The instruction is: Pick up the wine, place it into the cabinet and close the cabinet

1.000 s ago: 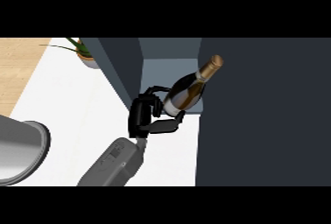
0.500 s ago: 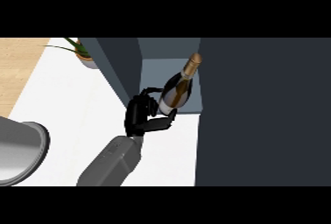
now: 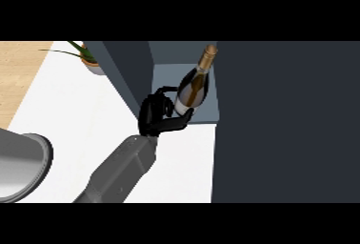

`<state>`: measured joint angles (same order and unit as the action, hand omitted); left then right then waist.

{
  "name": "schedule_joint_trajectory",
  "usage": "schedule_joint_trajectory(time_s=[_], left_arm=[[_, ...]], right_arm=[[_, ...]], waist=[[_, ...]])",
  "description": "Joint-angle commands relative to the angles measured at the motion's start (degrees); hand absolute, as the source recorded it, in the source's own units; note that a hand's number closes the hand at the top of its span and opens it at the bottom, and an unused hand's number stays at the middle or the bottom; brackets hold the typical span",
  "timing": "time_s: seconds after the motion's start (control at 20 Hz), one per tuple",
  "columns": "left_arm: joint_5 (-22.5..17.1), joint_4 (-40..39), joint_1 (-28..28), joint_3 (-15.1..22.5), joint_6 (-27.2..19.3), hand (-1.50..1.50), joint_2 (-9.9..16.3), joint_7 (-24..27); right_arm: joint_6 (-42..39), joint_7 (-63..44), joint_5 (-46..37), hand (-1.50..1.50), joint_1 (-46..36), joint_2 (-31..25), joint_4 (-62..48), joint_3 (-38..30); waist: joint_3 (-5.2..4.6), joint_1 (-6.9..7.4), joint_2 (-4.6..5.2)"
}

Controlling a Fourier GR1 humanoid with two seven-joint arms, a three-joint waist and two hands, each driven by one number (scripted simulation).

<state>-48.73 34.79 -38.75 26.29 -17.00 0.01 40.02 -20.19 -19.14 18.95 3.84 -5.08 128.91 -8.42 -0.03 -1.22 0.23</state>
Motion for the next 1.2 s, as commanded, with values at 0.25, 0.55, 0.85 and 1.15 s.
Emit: schedule_joint_trajectory(time_s=[0.25,0.55,0.85,1.15], left_arm=[[-6.26,-5.64,-6.42,1.08,1.83,1.5,-0.01,-0.45],[-8.81,-12.63,-13.6,-1.21,3.84,1.5,-0.01,-0.13],[-12.13,-14.76,-15.28,0.55,0.91,1.5,-0.01,-0.86],[-10.63,-23.41,-18.17,-1.33,4.0,1.5,-0.01,-0.82]], right_arm=[[-0.54,0.65,-0.76,-1.5,1.04,0.55,-1.21,0.41],[0.58,-0.11,-3.03,-1.5,1.07,2.62,1.57,4.5],[0.73,-0.89,0.84,-1.5,-6.48,-1.3,-4.06,-0.89],[-0.39,2.55,-2.37,-1.5,-1.0,1.81,-2.35,2.44]], waist=[[0.01,-0.16,0.04],[-0.02,-0.87,0.24],[-0.02,-1.45,0.51],[-0.03,-1.78,0.7]])
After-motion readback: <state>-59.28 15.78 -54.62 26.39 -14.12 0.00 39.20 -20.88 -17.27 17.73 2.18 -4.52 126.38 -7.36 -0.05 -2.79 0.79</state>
